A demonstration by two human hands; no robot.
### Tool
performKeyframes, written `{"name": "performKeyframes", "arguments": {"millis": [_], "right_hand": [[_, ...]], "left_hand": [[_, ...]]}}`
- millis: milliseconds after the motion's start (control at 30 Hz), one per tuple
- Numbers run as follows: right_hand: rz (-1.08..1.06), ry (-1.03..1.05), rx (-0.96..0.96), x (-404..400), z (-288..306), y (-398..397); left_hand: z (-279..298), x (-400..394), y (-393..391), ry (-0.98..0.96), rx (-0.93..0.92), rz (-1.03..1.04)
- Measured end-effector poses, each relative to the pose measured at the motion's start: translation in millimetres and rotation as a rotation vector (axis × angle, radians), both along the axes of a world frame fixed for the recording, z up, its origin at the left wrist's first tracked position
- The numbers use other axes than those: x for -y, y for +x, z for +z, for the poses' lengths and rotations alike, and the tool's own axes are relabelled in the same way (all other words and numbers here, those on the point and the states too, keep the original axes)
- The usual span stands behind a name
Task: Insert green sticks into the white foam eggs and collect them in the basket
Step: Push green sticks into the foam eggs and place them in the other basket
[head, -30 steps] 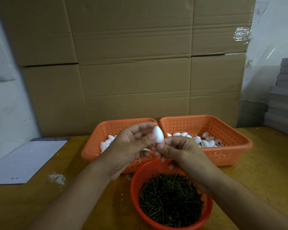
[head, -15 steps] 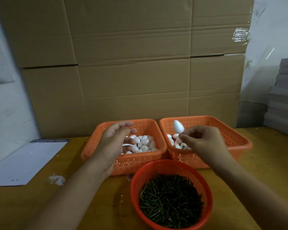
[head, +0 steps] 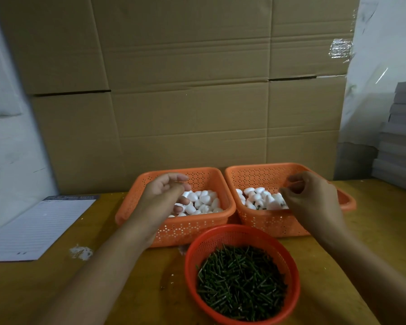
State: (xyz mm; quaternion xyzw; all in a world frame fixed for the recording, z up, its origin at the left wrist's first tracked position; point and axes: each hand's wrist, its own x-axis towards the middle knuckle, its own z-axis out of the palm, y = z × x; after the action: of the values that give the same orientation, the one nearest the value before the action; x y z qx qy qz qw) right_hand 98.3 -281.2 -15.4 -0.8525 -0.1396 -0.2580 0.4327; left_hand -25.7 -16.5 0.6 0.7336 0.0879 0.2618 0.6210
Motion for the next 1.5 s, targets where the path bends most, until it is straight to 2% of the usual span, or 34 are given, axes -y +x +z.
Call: {"name": "performKeyframes", "arguments": {"millis": [100, 167, 267, 333, 433, 533, 667, 800, 900, 1100, 1200, 1400, 1500], "right_hand": [[0.158, -0.015, 0.014, -8, 10, -15], [0.331, -0.069, -0.001, -15, 17, -29], [0.643, -0.237, -0.064, -23, 27, -49], [0.812, -0.485, -0.152, -26, 29, -58], [0.849, -0.903, -0.261, -25, 25, -63], [0.863, -1.059, -0.349, -25, 24, -66], [0.858, -1.081, -0.378, -26, 22, -67], [0.851, -1.093, -0.369, -28, 20, -67], [0.859, -1.092, -0.371, -28, 20, -66], [0.882, -1.079, -0.360, -29, 17, -65], [0.886, -1.062, -0.351, -30, 15, -64], [0.898, -1.036, -0.355, -29, 10, -61], [0.892, -1.020, -0.350, -30, 8, -59]], "left_hand": [[-3, -16, 3, 0.449, -0.045, 0.110], [-2, -29, 3, 0.718, -0.182, 0.140], [1, -46, 0, 0.861, -0.424, 0.124], [3, -50, 1, 0.901, -0.493, 0.119], [8, -49, 6, 0.948, -0.583, 0.068], [16, -52, 15, 0.973, -0.666, 0.003], [22, -55, 33, 1.006, -0.695, -0.107], [17, -51, 50, 1.073, -0.837, -0.346], [15, -49, 58, 1.111, -0.921, -0.448], [9, -48, 67, 1.178, -0.987, -0.403], [0, -49, 67, 1.232, -1.021, -0.293], [-5, -49, 61, 1.149, -0.914, -0.276], [-6, -53, 57, 1.027, -0.683, -0.212]]}}
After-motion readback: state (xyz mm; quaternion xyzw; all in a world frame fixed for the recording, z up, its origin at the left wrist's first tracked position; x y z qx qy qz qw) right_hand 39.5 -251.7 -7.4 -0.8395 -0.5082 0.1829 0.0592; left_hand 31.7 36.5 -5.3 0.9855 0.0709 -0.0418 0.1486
